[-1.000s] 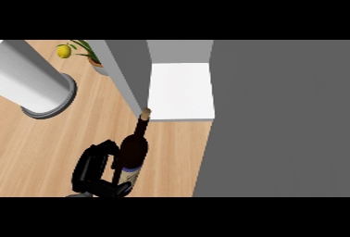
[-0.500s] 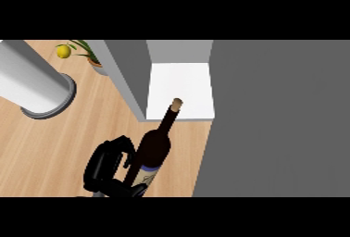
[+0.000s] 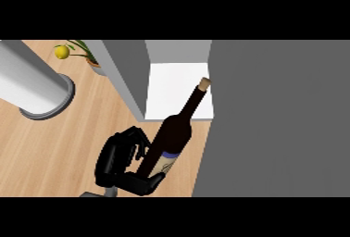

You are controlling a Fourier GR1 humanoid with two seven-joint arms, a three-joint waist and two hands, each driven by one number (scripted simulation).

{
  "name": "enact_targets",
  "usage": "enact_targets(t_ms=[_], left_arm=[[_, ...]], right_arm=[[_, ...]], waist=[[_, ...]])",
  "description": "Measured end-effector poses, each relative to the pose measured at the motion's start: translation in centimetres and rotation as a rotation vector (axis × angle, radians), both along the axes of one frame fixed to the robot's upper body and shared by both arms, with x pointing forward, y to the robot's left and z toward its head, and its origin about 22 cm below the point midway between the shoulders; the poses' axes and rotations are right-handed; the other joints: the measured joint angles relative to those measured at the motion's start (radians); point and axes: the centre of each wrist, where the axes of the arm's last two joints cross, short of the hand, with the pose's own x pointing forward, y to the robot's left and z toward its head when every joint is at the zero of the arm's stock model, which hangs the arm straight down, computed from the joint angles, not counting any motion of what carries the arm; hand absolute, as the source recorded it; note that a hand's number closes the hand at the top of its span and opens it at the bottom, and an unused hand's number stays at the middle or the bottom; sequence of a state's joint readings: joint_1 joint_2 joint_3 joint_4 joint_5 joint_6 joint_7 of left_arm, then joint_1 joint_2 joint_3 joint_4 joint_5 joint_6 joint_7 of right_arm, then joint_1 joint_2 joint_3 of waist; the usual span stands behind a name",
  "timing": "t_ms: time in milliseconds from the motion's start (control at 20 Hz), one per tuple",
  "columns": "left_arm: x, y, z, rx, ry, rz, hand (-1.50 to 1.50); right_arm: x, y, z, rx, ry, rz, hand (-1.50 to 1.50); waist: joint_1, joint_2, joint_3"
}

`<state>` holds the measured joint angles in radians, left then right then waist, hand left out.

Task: Pick up the wine, place it into the cabinet and close the cabinet

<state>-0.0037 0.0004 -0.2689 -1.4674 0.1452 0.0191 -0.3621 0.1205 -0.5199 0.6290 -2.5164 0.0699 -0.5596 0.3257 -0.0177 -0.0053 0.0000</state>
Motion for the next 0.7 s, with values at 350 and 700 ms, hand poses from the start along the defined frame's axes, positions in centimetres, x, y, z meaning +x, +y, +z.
enact_targets(t_ms=[350,700], left_arm=[[2.8,-1.2,1.0,0.064,-0.011,0.060,1.50],[5.8,-2.0,2.0,0.118,-0.024,0.073,1.50]], right_arm=[[-0.2,-0.2,-0.5,-0.006,-0.003,0.006,-1.50],[-0.3,-0.5,-0.5,-0.011,-0.010,-0.005,-1.50]], waist=[[-0.001,0.002,0.000],[-0.006,0.003,0.000]])
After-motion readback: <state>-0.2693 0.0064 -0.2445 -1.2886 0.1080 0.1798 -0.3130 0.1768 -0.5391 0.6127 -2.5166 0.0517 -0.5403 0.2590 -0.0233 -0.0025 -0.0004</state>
